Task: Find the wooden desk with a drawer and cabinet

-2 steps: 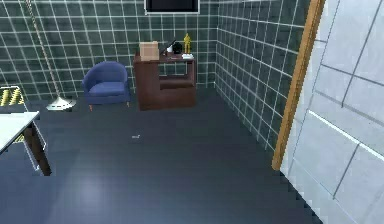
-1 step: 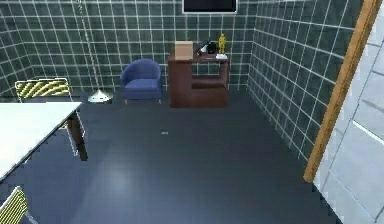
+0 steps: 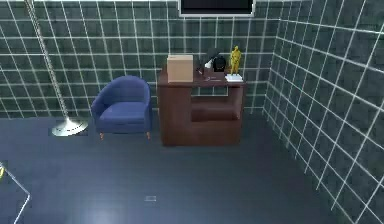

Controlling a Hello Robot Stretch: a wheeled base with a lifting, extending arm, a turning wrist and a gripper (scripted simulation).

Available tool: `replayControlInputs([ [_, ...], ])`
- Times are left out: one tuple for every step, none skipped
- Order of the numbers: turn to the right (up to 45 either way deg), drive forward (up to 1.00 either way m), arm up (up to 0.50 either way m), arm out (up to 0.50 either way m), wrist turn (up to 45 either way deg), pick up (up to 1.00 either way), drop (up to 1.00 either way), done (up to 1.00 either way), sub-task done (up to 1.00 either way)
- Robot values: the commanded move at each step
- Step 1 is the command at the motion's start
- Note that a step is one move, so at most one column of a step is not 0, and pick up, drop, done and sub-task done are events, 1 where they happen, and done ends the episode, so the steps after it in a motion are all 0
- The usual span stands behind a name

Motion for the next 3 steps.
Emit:
replayControlInputs([
  [-36.0, 0.0, 0.0, 0.0, 0.0, 0.0, 0.0, 0.0, 0.0],
  [0.0, 0.8, 0.0, 0.0, 0.0, 0.0, 0.0, 0.0, 0.0],
  [-36.0, 0.0, 0.0, 0.0, 0.0, 0.0, 0.0, 0.0, 0.0],
])
